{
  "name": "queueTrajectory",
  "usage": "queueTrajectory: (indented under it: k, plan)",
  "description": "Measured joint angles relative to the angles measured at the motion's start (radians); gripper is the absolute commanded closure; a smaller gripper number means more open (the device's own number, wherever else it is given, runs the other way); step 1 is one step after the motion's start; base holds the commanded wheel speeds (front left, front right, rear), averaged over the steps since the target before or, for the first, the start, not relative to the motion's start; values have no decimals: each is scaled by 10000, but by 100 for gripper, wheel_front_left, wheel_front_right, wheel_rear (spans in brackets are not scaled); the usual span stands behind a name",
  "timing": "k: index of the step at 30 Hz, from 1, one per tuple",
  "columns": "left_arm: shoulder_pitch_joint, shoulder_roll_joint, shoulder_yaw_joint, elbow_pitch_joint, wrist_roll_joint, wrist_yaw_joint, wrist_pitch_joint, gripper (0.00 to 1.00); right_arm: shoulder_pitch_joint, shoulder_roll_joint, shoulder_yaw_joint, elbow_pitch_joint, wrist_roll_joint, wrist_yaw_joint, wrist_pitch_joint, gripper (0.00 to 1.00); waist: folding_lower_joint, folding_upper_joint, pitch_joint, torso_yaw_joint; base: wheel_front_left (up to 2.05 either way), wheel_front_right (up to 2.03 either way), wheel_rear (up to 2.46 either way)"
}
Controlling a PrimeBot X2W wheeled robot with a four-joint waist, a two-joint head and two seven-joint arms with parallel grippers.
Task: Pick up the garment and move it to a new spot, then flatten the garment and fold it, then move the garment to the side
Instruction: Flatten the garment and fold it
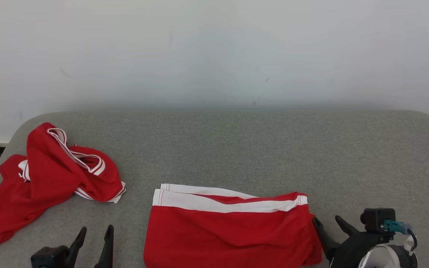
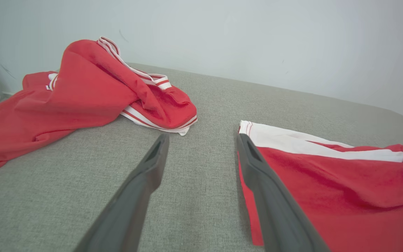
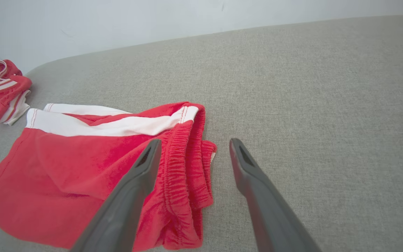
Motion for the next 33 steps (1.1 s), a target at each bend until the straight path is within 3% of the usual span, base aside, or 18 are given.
queueTrajectory:
  k: [21, 22, 23, 24, 33]
  plan:
    - [420, -606, 784, -892, 1492, 0, -12, 0, -709, 533, 485, 1845, -56, -132, 1887, 0, 0, 0, 330, 691, 0, 0, 0]
    - [468, -612, 857, -899, 1507, 2, -12, 0, -755, 577, 529, 1929, -59, -132, 1919, 11, 0, 0, 337, 708, 0, 0, 0]
    - [517, -612, 905, -930, 1540, 2, -12, 0, -805, 594, 541, 1971, -59, -132, 1954, 64, 0, 0, 339, 719, 0, 0, 0]
    - [573, -621, 922, -966, 1578, 2, -12, 0, -847, 593, 541, 1983, -59, -136, 1965, 100, 0, 0, 338, 727, 0, 0, 0]
    - [995, -763, 1256, -1058, 1674, 2, -12, 0, -1244, 504, 533, 2224, -92, -82, 2054, 100, 0, 0, 293, 555, 0, 0, 0]
